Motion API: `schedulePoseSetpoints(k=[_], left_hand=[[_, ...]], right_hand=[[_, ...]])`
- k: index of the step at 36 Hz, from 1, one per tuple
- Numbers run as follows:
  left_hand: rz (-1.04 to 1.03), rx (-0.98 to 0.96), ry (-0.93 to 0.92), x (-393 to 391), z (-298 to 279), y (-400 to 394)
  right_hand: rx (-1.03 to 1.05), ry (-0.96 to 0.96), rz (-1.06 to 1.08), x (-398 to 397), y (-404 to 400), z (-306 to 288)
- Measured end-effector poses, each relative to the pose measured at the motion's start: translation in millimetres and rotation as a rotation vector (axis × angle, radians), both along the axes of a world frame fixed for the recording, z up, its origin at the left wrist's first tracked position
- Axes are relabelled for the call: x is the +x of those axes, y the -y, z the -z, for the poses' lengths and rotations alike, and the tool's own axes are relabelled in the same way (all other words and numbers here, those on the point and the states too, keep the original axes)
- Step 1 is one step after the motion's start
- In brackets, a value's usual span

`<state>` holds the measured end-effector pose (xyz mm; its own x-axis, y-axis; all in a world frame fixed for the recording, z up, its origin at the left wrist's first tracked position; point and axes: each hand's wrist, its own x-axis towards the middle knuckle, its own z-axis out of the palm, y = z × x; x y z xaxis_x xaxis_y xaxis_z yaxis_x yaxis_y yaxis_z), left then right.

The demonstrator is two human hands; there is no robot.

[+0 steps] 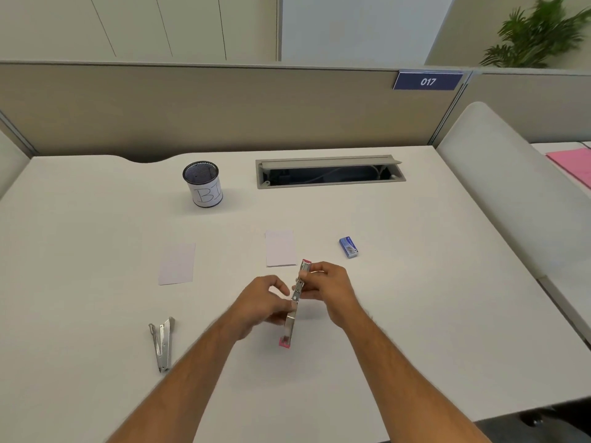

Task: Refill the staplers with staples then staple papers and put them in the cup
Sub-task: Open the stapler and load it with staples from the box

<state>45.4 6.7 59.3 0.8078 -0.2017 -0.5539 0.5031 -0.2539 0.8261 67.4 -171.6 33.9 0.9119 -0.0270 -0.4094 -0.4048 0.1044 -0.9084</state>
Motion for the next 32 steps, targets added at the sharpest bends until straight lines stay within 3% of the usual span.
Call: schedulePoseSetpoints(k=[17, 23, 27, 32], left_hand=[[0.23, -0.294, 0.072, 10, -27, -27], [0.004, -0.212, 0.261, 10, -22, -16], [-0.038, -0.124, 0.379, 9, -18, -7], [-0.063, -0.076, 0.392, 10, -17, -4]], right_hand=[[0.046, 0.071, 0.078, 7, 1, -28], [-0.037, 0.104, 0.005, 3, -4, -27], [-0.029, 0.148, -0.096, -3, -9, -29], [-0.025, 0.16, -0.17, -11, -12, -31]])
